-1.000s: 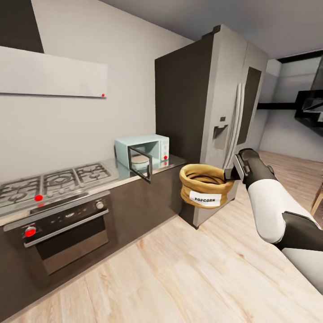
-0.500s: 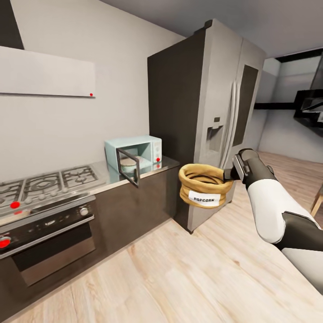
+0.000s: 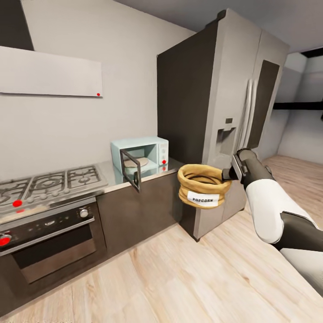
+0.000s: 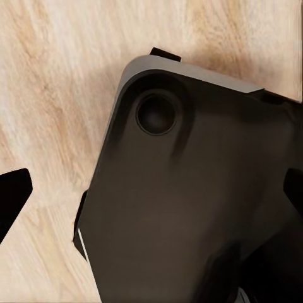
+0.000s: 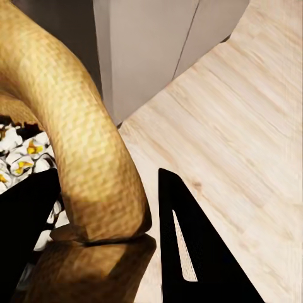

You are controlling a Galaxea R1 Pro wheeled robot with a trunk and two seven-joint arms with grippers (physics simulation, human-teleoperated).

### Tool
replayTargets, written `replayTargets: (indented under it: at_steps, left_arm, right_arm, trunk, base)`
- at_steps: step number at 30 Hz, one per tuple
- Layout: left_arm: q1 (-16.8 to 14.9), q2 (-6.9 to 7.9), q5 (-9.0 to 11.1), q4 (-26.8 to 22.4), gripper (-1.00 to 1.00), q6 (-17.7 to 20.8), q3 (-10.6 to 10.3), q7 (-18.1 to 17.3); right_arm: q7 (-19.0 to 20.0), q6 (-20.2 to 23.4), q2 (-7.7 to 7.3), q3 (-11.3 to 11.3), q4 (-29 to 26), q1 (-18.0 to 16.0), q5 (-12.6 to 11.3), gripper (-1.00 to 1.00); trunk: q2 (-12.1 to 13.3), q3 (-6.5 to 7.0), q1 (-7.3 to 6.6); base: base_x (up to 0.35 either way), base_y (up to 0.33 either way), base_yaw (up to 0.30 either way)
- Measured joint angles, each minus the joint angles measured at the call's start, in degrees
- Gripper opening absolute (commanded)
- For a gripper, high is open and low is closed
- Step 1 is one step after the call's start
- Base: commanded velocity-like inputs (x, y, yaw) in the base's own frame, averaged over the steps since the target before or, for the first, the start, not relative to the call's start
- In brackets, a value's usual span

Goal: In the kitchen, take the popcorn bag from the countertop, put it into the microwave, and heat it until the popcorn is cooked so the cooked popcorn ends up inside the bag.

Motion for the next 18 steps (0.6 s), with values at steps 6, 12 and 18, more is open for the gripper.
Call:
replayTargets:
  at_steps: [6,12,18]
  left_arm:
    - [0.00,0.00,0.00,-0.01,1.00,0.00,0.08,0.01]
    - [0.00,0.00,0.00,-0.01,1.00,0.00,0.08,0.01]
    - [0.00,0.00,-0.01,-0.01,1.00,0.00,0.12,-0.02]
  right_arm:
    - [-0.60,0.00,0.37,0.66,0.00,0.00,0.69,-1.00]
    - [-0.83,0.00,0.56,5.26,-0.01,-0.01,0.18,-1.00]
    - [-0.72,0.00,0.49,5.31,-0.01,0.00,0.02,-1.00]
  trunk:
    - [0.00,0.00,0.00]
    - [0.00,0.00,0.00]
    - [0.00,0.00,0.00]
  base:
    - [0.196,-0.230,0.269]
    - [0.196,-0.230,0.269]
    - [0.196,-0.229,0.269]
